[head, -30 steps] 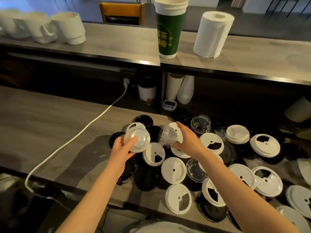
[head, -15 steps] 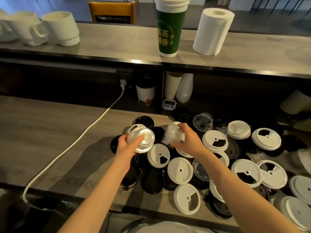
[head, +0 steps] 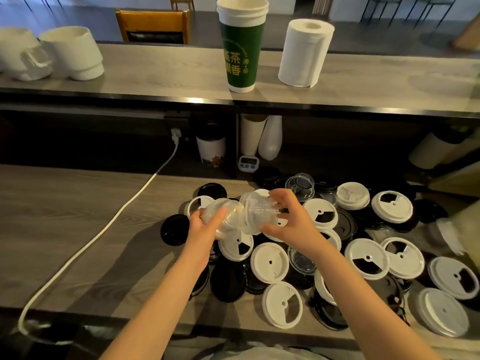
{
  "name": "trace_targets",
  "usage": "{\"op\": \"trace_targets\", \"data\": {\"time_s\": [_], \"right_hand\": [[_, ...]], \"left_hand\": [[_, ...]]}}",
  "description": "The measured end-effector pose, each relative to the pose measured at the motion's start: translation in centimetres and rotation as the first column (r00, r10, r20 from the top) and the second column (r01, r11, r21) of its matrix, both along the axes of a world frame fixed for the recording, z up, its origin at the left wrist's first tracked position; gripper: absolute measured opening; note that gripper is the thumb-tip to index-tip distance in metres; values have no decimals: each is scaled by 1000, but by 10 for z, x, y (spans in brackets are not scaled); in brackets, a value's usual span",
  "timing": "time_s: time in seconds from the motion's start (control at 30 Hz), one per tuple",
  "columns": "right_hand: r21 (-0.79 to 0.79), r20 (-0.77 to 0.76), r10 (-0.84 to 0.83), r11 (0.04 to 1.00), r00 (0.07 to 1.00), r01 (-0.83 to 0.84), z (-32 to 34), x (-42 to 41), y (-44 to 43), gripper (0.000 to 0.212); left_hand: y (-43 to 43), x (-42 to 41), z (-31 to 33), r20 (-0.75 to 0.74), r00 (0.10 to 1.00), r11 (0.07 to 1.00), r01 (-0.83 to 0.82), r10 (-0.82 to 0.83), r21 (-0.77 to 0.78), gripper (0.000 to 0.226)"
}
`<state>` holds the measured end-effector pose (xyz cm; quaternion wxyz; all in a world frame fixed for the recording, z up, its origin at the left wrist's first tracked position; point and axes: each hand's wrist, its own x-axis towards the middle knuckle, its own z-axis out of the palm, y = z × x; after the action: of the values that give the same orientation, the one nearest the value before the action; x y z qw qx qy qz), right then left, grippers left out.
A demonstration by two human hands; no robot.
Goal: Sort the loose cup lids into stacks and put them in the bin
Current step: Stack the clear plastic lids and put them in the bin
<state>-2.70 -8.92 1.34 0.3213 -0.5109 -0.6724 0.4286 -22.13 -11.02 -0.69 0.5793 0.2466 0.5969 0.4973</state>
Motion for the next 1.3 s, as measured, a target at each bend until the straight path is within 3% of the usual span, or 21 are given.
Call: {"op": "trace_targets", "data": {"time_s": [0.03, 0.17, 0.33, 0.43, 0.5, 0.6, 0.73, 0.83, 0.9, 1.07, 1.2, 1.3], "right_hand": [[20, 32, 8, 1000, 999, -8, 3, -1, -2, 61], [111, 230, 47, 991, 972, -74, 13, -6, -12, 61], [265, 402, 40, 951, 915, -158, 23, -8, -24, 70], [356, 525, 21, 902, 851, -242, 22, -11, -30, 70], [416, 525, -14, 877, 851, -241, 18, -15, -34, 70], [419, 458, -8, 884, 889, -208, 12, -17, -35, 74], [319, 305, 70, 932, 950, -171, 12, -8, -36, 83], [119, 19, 65, 991, 998, -67, 18, 5, -39, 76], [-15, -138, -24, 1000, 990, 23, 23, 16, -41, 63], [-317, -255, -153, 946, 955, 66, 27, 49, -48, 63], [-311, -350, -223, 944, 910, 112, 25, 86, -57, 45], [-341, -430, -288, 930, 856, 141, 25, 120, -62, 57]], "left_hand": [[-1, 3, 2, 25, 999, 1000, 22, -22, 10, 40], [-5, 10, 6, 31, 993, 993, 115, -117, 38, 85], [-15, 13, 4, -22, 990, 988, 143, -142, 53, 53], [-20, 16, 5, -75, 983, 983, 171, -166, 70, 65], [-23, 20, 7, -30, 988, 985, 155, -154, 69, 57], [-25, 23, 12, 35, 992, 990, 118, -121, 72, 43], [-29, 30, 16, 85, 985, 986, 142, -149, 85, 46], [-27, 36, 17, 117, 982, 986, 141, -151, 89, 36], [-24, 42, 19, 122, 978, 982, 158, -171, 107, 30], [-16, 78, 29, 114, 958, 960, 247, -263, 135, 31], [-6, 115, 31, -20, 915, 903, 401, -403, 157, 23], [-4, 151, 40, -100, 868, 851, 497, -487, 168, 34]]}}
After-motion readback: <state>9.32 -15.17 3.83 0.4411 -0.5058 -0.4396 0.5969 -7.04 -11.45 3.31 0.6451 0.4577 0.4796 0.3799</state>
